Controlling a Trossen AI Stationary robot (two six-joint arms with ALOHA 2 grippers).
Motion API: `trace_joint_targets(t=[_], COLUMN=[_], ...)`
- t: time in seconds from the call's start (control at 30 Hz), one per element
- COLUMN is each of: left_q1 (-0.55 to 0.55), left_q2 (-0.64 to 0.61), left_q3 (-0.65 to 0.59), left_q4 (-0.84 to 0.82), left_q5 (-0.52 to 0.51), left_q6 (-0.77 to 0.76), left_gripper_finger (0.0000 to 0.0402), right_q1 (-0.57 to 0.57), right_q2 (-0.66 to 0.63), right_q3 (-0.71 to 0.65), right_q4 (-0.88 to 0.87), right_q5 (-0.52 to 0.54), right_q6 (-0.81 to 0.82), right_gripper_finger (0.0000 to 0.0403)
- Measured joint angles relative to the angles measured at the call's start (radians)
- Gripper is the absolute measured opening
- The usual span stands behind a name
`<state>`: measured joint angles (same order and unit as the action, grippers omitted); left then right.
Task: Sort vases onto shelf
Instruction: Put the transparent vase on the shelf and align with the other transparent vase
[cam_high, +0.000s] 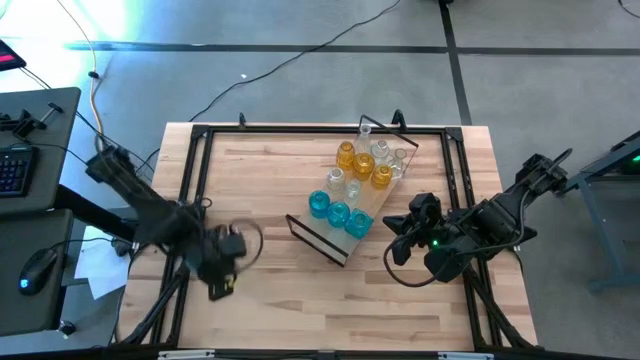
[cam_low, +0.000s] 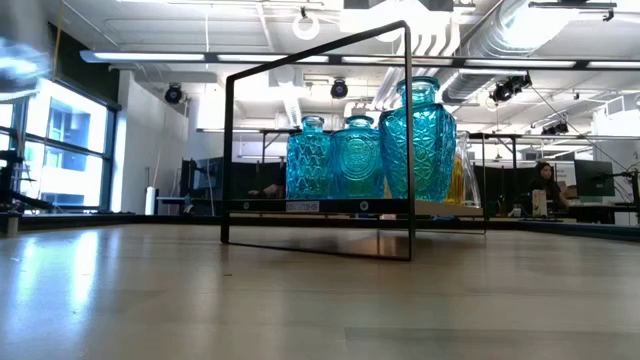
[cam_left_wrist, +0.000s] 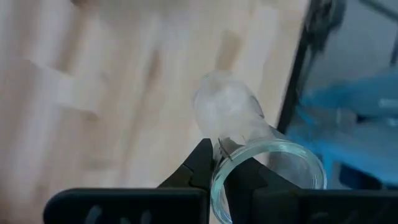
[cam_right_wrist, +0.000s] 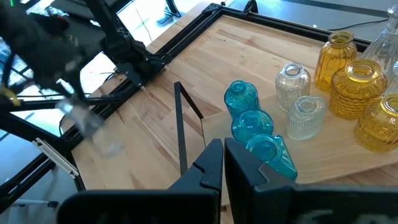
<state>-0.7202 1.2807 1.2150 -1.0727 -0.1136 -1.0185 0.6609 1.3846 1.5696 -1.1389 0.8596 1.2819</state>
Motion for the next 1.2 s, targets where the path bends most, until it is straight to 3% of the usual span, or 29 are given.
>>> trace_joint_targets(t=[0.23, 0.4, 0.8, 1.0, 1.2], left_q1=[0.164, 0.248, 0.371, 0.517, 0.677], left_q2=[-0.079, -0.106, -0.088, -0.089, -0.025], left_q3=[0.197, 0.278, 0.294, 0.294, 0.295], left_q4=[-0.19, -0.2, -0.165, 0.074, 0.386], left_q5=[-0.211, -0.328, -0.31, -0.277, -0.176], left_q6=[0.156, 0.267, 0.417, 0.563, 0.72], left_gripper_finger=[0.0011, 0.0011, 0.0012, 0.0012, 0.0012], right_q1=[0.0, 0.0, 0.0, -0.014, -0.031], right_q2=[0.0, 0.0, 0.0, 0.0, 0.003], right_q3=[0.0, 0.0, 0.0, 0.0, 0.0], right_q4=[0.0, 0.0, 0.0, -0.014, -0.081], right_q5=[-0.001, -0.003, -0.029, -0.115, -0.195], right_q6=[0.0, 0.0, 0.001, 0.028, 0.098], right_gripper_finger=[0.0, 0.0, 0.0, 0.0, 0.0])
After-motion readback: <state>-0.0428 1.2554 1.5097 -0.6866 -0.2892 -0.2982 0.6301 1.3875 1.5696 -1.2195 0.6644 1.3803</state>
